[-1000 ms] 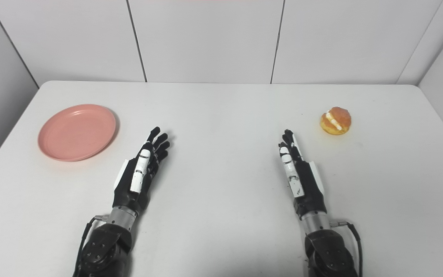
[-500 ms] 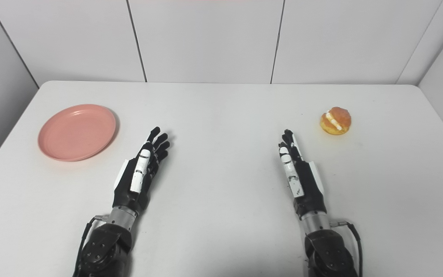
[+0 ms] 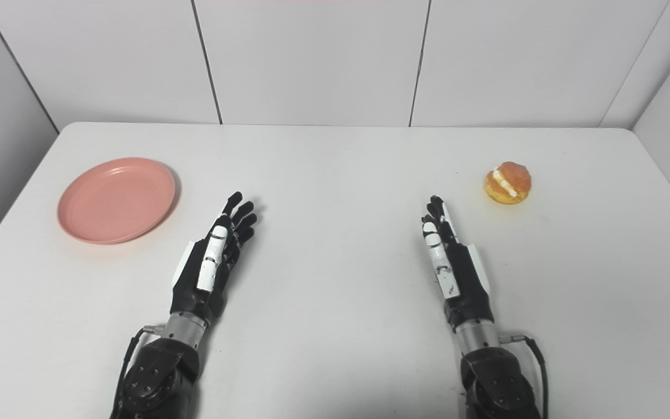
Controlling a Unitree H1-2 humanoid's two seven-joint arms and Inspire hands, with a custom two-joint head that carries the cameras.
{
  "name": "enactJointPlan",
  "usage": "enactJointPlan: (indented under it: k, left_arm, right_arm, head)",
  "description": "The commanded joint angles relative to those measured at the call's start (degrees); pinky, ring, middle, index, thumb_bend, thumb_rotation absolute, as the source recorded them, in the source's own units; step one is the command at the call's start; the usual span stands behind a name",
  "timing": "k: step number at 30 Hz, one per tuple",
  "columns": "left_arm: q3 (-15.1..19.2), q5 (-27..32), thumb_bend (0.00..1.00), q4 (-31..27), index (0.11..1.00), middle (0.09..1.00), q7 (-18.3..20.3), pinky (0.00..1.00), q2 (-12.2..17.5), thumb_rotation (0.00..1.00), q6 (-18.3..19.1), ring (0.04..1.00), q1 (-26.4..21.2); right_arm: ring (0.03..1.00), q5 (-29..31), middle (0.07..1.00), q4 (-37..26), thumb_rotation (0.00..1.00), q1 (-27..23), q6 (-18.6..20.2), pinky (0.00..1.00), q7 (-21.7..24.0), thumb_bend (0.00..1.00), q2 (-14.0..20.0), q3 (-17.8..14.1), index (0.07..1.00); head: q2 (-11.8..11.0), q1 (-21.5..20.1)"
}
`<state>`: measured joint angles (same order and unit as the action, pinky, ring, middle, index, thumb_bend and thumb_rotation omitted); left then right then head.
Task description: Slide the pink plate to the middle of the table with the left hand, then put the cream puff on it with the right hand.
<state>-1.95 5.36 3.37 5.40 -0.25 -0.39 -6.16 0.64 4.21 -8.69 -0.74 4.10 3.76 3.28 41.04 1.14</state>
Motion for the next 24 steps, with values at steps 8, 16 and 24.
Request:
enactJointPlan:
  k: [8,16,24]
  left_arm:
    - [0.06,0.16,0.43,2.38,1.000,1.000,0.34,1.00,0.42,1.00,1.86,1.000,1.41]
    - [0.13,0.23,0.42,2.20,1.000,1.000,0.24,1.00,0.31,1.00,2.12,1.000,1.42]
    - [0.18,0.42,0.42,2.73,1.000,1.000,0.51,1.00,0.46,1.00,1.57,1.000,1.37]
  right_arm:
    - [0.975,-0.17,0.993,0.35,1.00,0.22,2.27,0.97,0.74,0.24,-0.38,0.70,0.997]
    - [0.975,-0.08,0.993,0.26,1.00,0.20,2.47,0.97,0.66,0.24,-0.53,0.66,0.995]
    - [0.972,-0.21,0.990,0.52,1.00,0.21,1.98,0.96,0.78,0.24,-0.37,0.76,0.993]
  head:
    - [-0.02,0.04]
    - [-0.01,0.04]
    - [0.02,0.05]
